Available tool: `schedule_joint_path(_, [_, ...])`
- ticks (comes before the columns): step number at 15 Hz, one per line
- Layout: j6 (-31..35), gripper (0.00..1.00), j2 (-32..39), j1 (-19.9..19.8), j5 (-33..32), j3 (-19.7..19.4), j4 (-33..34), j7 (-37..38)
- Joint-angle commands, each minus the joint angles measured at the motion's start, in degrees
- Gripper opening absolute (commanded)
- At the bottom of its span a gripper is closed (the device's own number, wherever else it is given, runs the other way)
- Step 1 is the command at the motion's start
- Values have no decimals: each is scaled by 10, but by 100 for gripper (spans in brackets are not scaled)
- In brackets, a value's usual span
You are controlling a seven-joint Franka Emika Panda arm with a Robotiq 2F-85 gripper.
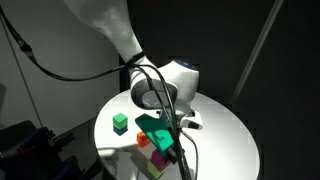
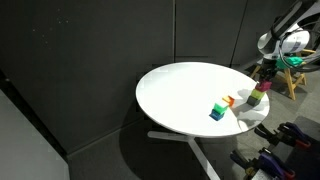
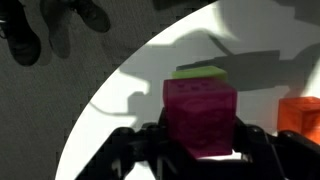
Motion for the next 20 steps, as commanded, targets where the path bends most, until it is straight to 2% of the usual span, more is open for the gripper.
schedule_joint_path(1, [-20, 28, -13, -9, -8, 8, 9, 7])
schedule_joint_path(9, [-21, 28, -50, 6, -20, 6, -6, 19])
schedule_joint_path(20, [-14, 28, -91, 63, -52, 15, -49, 57])
